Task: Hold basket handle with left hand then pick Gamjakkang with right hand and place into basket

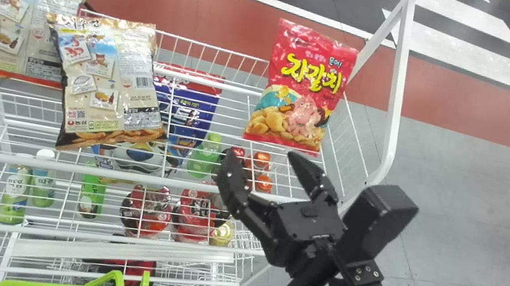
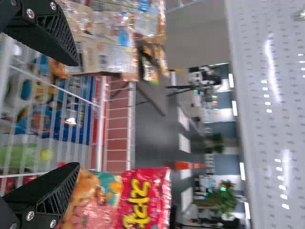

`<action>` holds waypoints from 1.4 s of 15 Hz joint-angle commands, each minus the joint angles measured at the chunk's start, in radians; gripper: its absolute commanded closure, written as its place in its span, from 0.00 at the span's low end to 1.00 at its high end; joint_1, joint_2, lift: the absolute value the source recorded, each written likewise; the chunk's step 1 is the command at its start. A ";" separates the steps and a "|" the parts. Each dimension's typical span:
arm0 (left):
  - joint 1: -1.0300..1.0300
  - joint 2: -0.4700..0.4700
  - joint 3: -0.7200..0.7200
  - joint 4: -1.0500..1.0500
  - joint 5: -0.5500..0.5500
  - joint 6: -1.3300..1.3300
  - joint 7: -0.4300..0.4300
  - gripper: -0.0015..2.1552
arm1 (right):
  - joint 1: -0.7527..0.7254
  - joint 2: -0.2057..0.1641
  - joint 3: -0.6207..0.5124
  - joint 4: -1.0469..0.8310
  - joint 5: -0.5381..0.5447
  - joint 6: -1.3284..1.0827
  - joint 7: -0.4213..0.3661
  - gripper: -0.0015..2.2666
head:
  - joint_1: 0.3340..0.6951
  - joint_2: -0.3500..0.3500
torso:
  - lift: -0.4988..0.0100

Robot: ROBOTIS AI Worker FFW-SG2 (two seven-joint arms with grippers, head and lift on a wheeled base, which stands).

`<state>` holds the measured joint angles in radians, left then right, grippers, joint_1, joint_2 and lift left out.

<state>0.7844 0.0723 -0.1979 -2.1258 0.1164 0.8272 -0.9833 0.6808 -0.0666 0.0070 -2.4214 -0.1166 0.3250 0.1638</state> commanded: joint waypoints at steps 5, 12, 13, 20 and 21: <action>-0.010 0.000 0.000 0.020 0.012 -0.015 -0.003 1.00 | 0.040 0.045 -0.050 0.065 -0.041 -0.154 0.000 0.04 | 1.00 0.00 | 0.94; -0.010 0.000 0.000 0.023 0.016 -0.024 -0.006 1.00 | 0.039 0.053 -0.051 0.096 -0.040 -0.246 0.000 0.04 | 1.00 0.00 | 0.94; -0.010 0.000 0.000 0.023 0.016 -0.024 -0.006 1.00 | 0.039 0.053 -0.053 0.096 -0.040 -0.246 0.000 0.04 | 1.00 0.00 | 0.94; -0.010 0.001 0.000 0.023 0.016 -0.027 -0.006 1.00 | 0.039 0.056 -0.071 0.096 -0.048 -0.264 -0.001 0.05 | 1.00 0.00 | 0.94; -0.010 0.001 0.000 0.023 0.016 -0.027 -0.006 1.00 | 0.039 0.056 -0.071 0.096 -0.049 -0.264 -0.003 0.05 | 1.00 0.00 | 0.94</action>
<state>0.7746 0.0725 -0.1979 -2.1031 0.1319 0.8011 -0.9894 0.7194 -0.0115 -0.0632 -2.3255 -0.1624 0.0611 0.1620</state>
